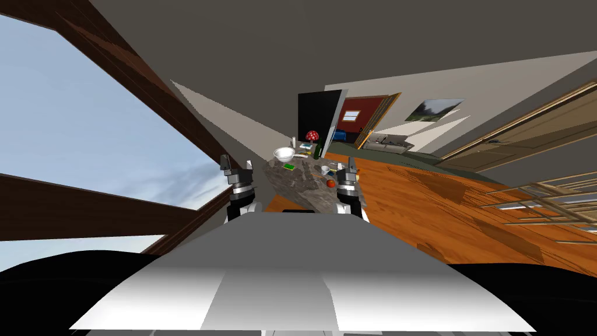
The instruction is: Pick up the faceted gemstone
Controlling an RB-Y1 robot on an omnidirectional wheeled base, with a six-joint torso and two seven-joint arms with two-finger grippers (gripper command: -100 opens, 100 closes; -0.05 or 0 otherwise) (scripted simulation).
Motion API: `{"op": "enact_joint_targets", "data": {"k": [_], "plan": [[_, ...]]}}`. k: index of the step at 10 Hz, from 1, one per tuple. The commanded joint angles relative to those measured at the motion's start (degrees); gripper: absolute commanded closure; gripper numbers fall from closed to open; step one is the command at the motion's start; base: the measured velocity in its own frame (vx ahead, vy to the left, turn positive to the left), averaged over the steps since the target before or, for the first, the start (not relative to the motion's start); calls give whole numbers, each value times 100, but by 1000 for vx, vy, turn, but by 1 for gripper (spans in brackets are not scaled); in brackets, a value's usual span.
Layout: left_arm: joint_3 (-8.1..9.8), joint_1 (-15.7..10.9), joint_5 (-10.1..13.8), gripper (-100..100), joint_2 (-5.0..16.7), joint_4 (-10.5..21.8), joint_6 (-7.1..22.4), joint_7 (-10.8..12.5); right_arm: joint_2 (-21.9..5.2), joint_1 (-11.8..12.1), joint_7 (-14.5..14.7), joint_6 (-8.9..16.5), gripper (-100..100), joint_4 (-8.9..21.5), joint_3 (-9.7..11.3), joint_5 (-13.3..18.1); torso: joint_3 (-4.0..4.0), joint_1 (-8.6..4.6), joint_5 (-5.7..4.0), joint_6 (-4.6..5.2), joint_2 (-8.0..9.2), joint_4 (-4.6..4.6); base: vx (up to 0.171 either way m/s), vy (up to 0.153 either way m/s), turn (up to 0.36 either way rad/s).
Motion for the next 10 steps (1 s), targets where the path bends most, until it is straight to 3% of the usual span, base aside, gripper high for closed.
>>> {"op": "enact_joint_targets", "data": {"k": [1, 10], "plan": [[0, 0, 0, 0, 0, 0, 0, 0, -164, 7, 12, 1, -100, 15, 2, 35, 0, 0, 0, 0, 0, 0, -26, 9, -39], [0, -1, 0, 0, 0, 0, 0, 0, -1580, 217, 155, -30, -100, 280, 169, 480, 15, 6, 1, 0, 26, 6, -68, 31, -32]]}}
